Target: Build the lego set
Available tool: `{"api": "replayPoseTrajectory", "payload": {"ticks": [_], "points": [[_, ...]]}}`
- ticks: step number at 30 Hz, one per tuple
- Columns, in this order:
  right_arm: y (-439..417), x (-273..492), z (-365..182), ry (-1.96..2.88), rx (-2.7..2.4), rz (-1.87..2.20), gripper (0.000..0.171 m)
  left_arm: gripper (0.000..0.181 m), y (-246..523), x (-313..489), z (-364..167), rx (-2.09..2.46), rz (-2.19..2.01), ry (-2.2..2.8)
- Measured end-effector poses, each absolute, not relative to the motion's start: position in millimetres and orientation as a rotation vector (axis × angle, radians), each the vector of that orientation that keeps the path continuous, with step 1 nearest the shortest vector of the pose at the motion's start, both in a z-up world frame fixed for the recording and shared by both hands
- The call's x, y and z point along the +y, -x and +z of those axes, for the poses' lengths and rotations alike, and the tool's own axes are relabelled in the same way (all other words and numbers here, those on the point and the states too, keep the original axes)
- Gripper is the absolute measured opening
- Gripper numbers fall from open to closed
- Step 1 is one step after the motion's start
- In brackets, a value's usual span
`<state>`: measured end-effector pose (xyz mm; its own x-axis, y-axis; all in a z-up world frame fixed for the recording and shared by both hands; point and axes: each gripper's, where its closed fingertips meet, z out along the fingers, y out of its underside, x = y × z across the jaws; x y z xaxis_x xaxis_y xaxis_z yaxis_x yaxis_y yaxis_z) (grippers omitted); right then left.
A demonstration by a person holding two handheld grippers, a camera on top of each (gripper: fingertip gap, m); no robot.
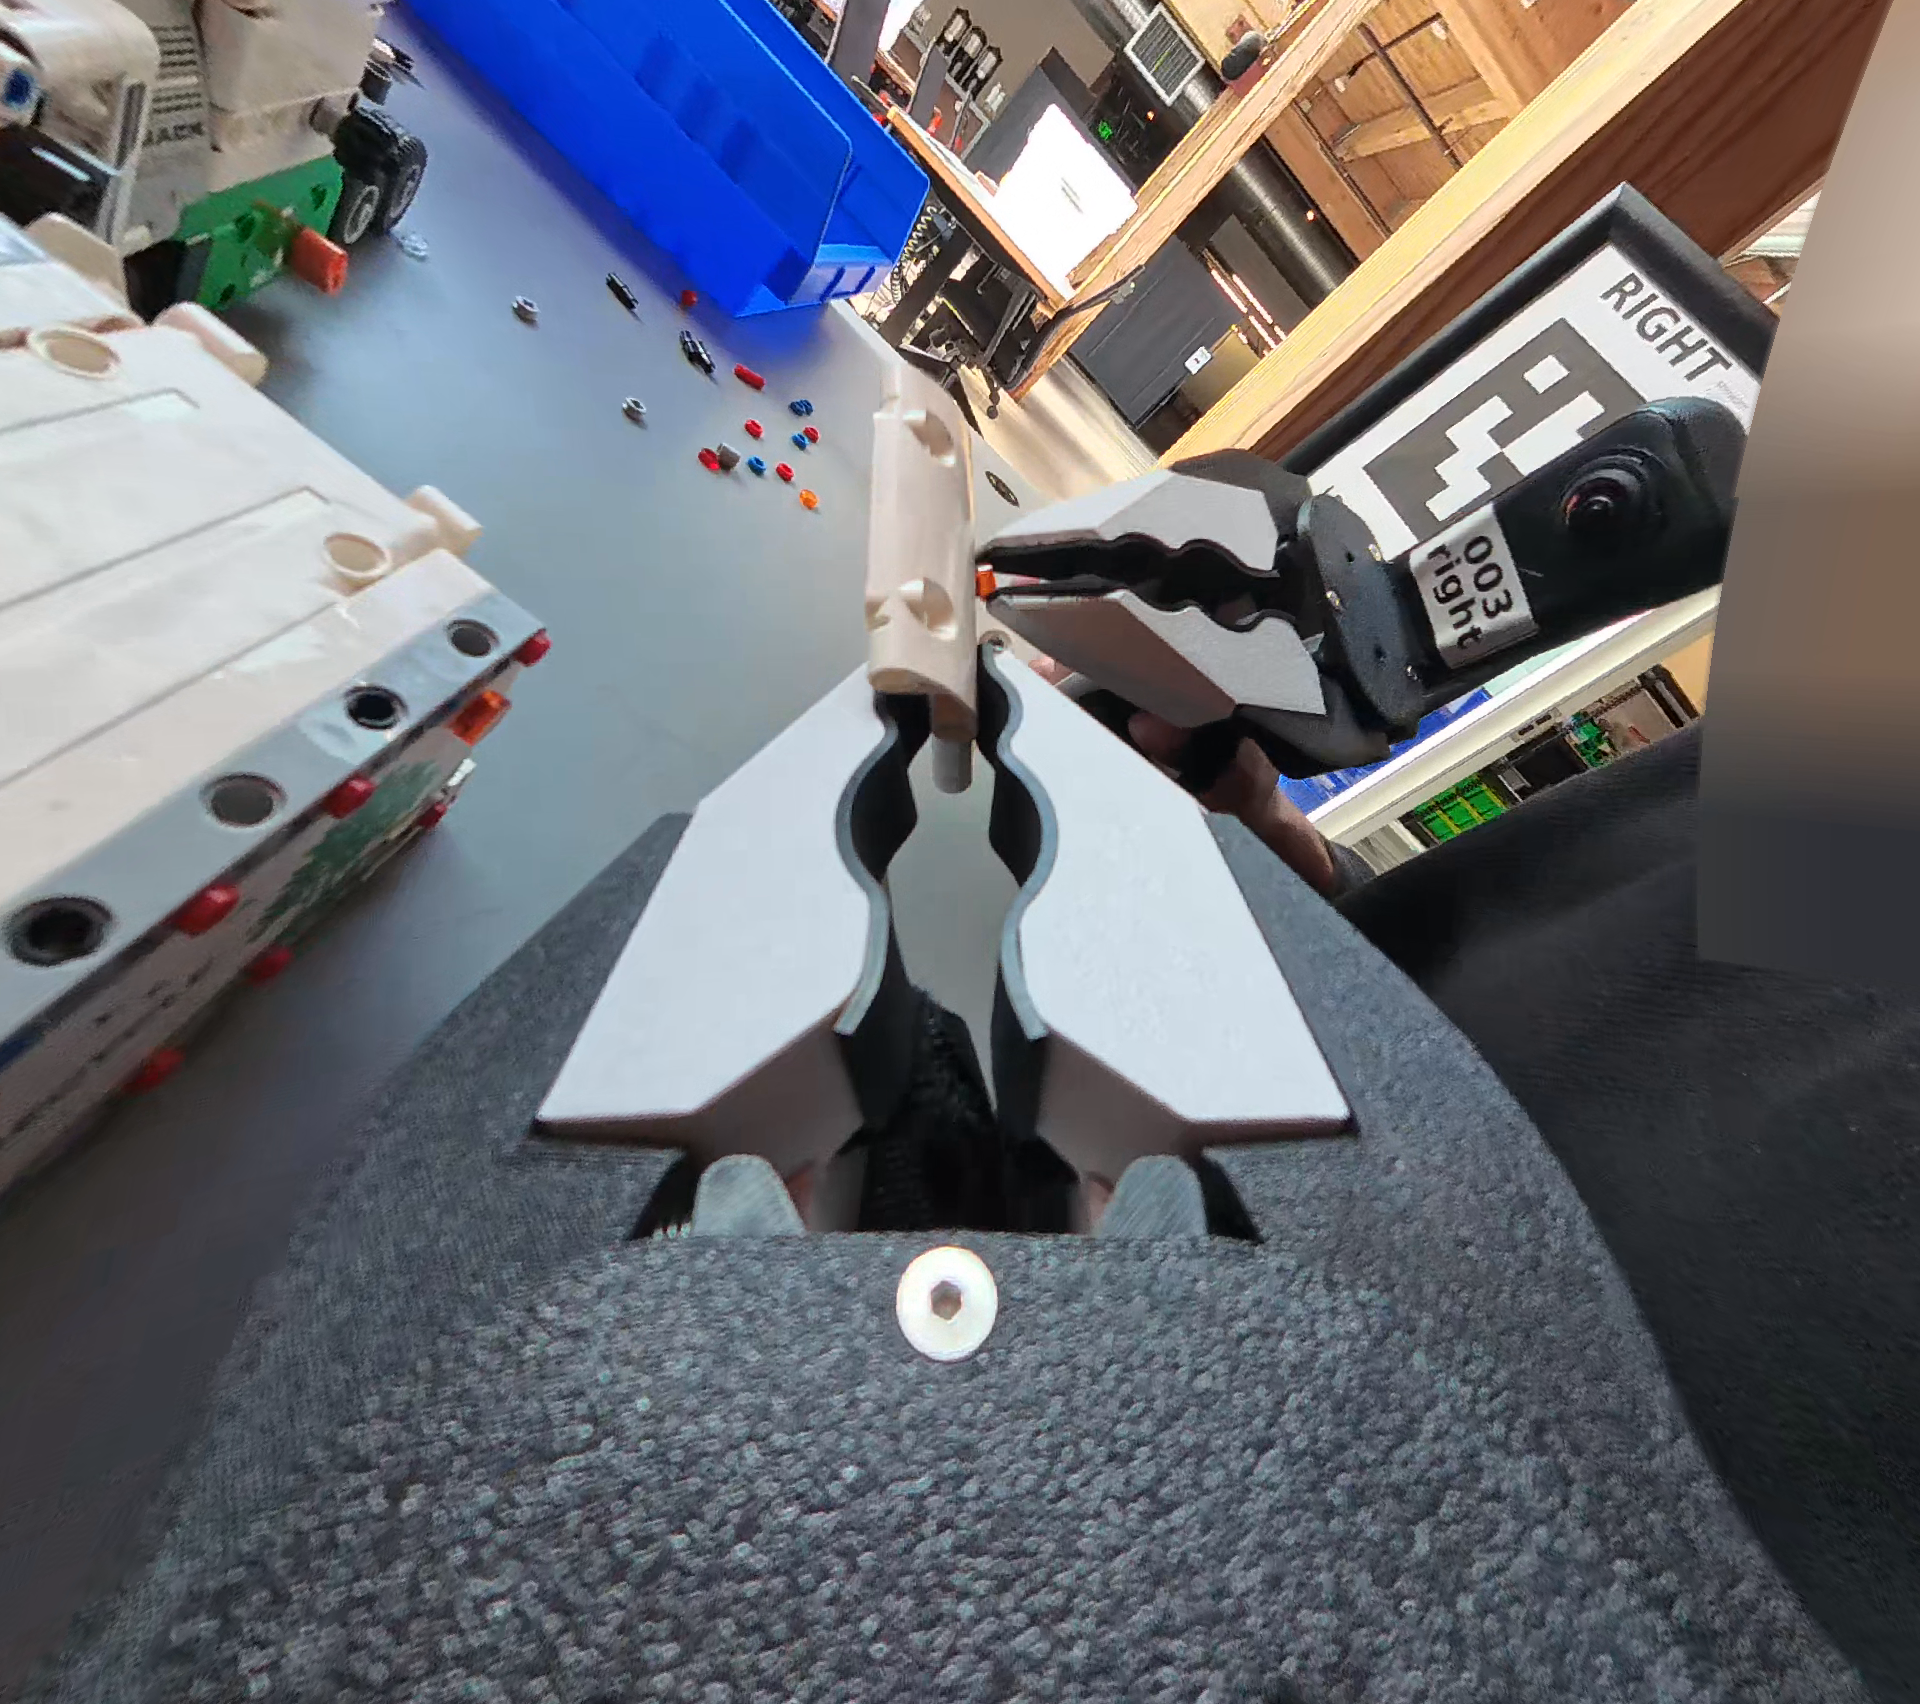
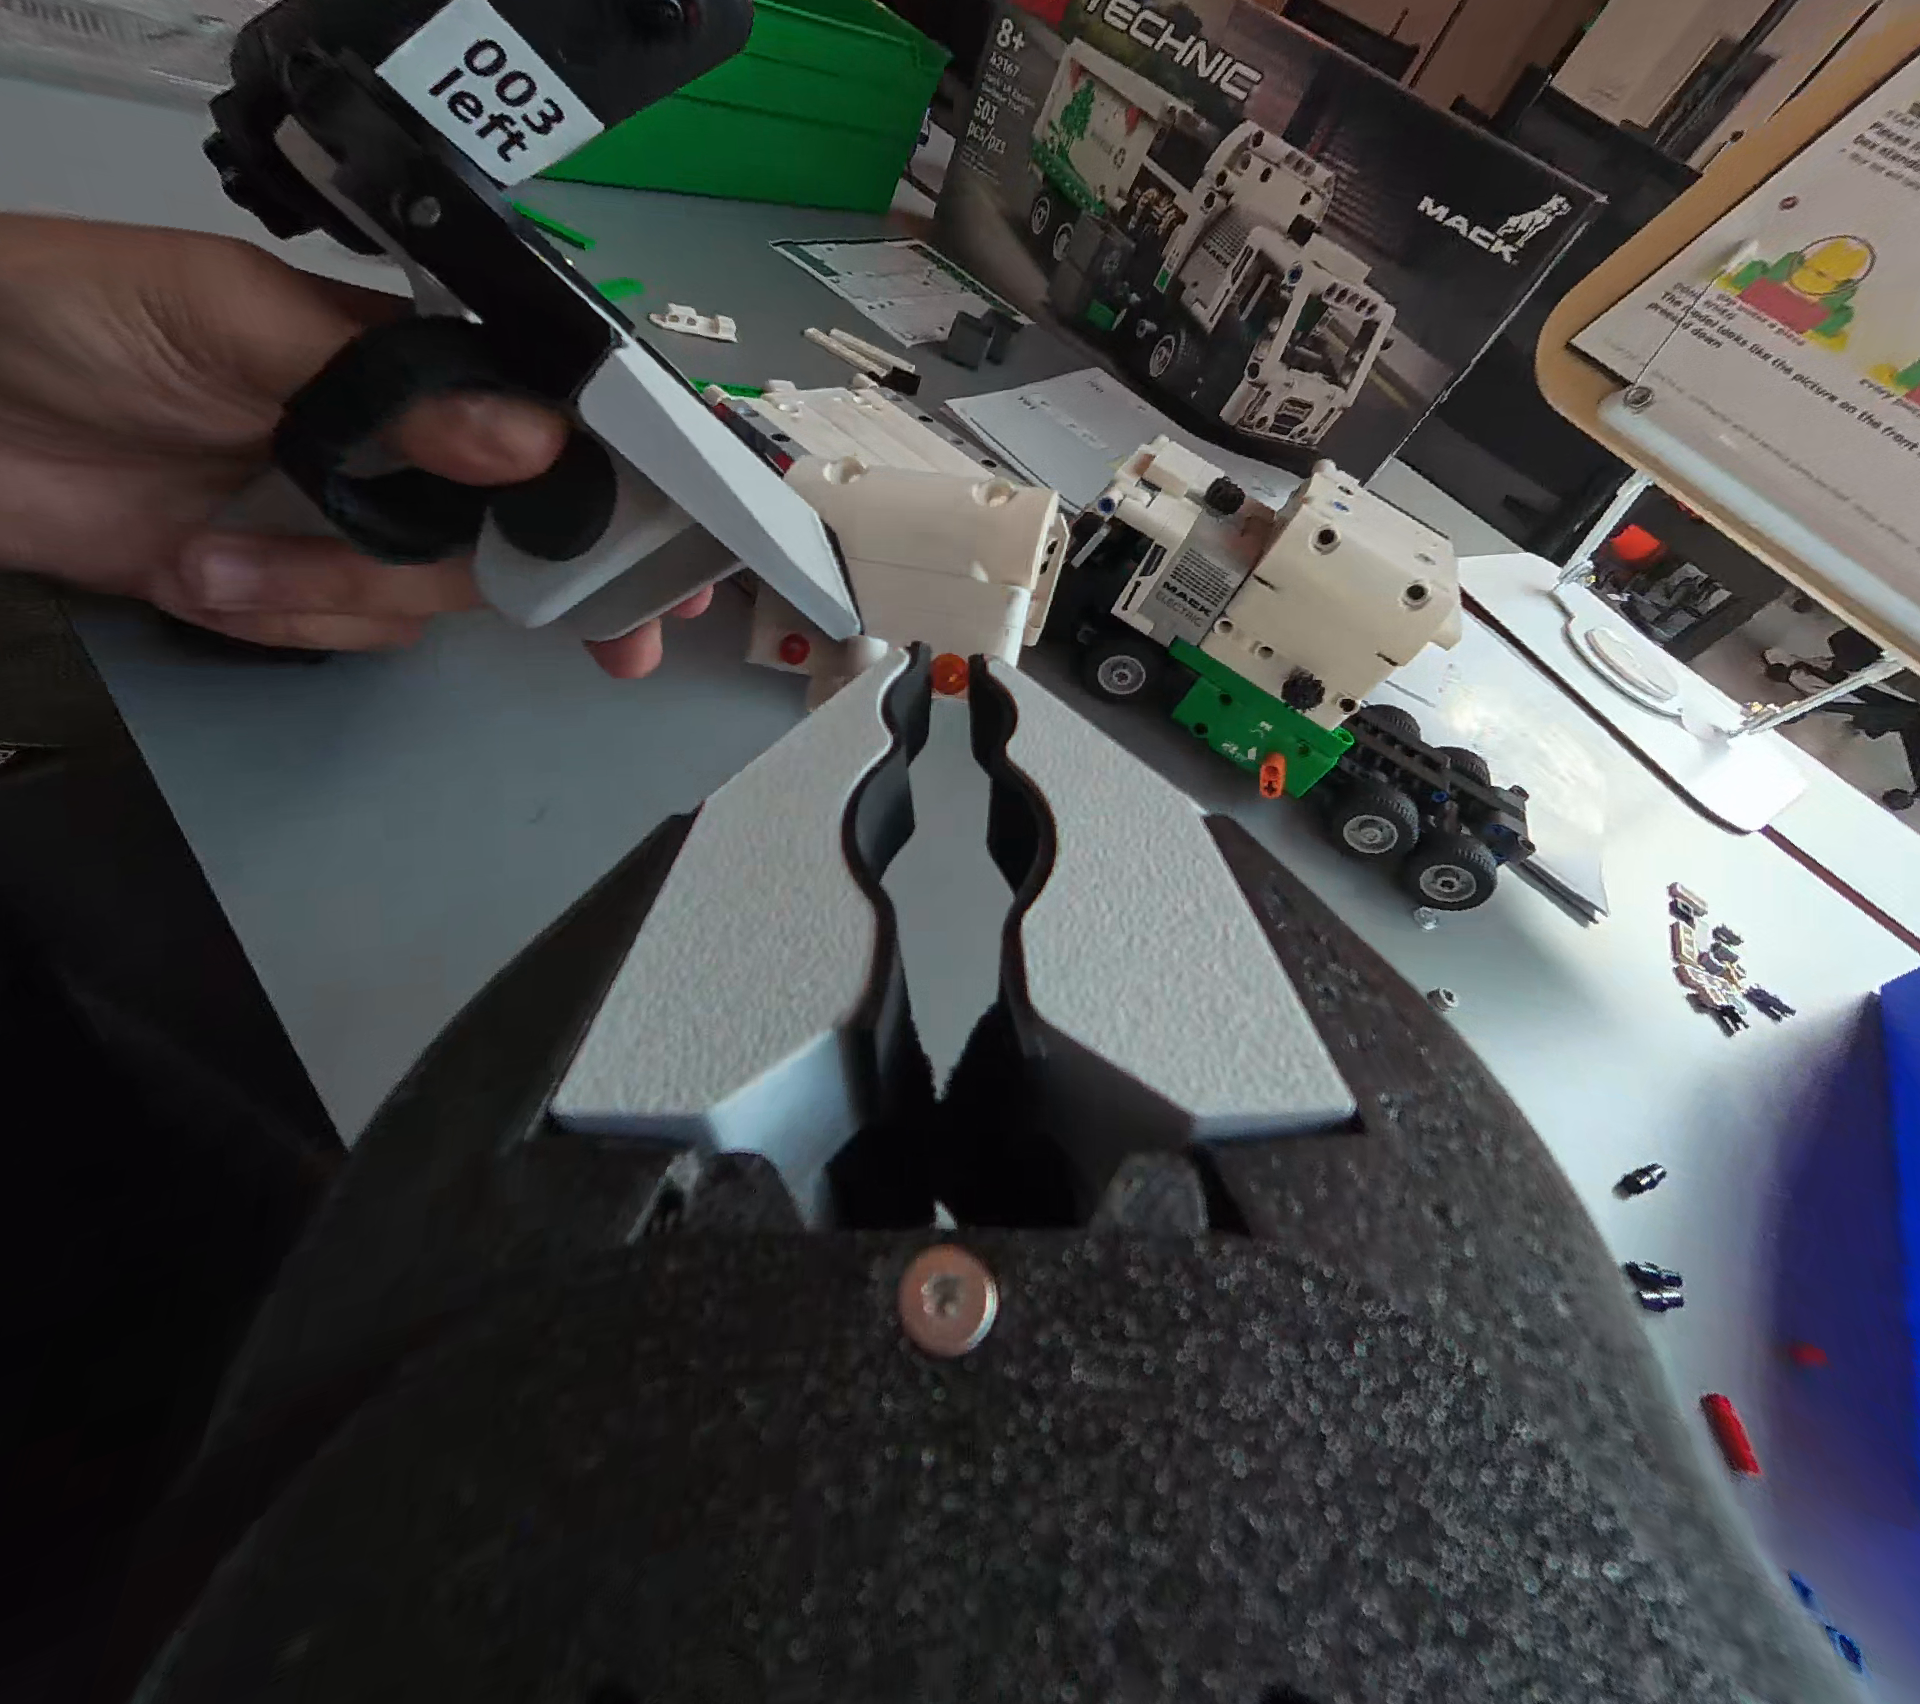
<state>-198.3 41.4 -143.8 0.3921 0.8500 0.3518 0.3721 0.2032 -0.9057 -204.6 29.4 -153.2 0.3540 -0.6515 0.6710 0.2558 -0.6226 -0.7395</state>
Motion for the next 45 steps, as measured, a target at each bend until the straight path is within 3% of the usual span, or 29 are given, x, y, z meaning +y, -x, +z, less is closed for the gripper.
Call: {"api": "replayPoseTrajectory", "payload": {"ticks": [17,28,31,34,39,43,45], "points": [[205.4,37.9,-133.7,1.569,-1.293,0.52,0.007,0.005,207.9,23.8,-142.8,-0.044,-1.884,1.72],[206.8,37.6,-125.0,1.571,-1.254,0.616,0.014,0.005,212.3,26.4,-143.5,-0.064,-1.874,1.72],[193.9,48.0,-113.2,1.631,-1.057,0.867,0.019,0.005,213.3,26.3,-142.3,-0.017,-1.82,1.72],[194.1,41.4,-111.8,1.778,-0.865,1.484,0.036,0.005,212.8,24.6,-138.9,0.052,-1.752,1.708],[199.4,33.8,-121.4,1.784,-0.696,1.992,0.031,0.005,207.3,19.7,-133.8,0.092,-1.771,1.684],[202.6,30.4,-127.0,1.783,-0.676,2.062,0.028,0.005,204.7,19.2,-137.2,0.093,-1.775,1.701],[203.5,31.0,-130.2,1.792,-0.685,2.027,0.019,0.005,203.1,18.6,-138.2,0.103,-1.771,1.71]]}}
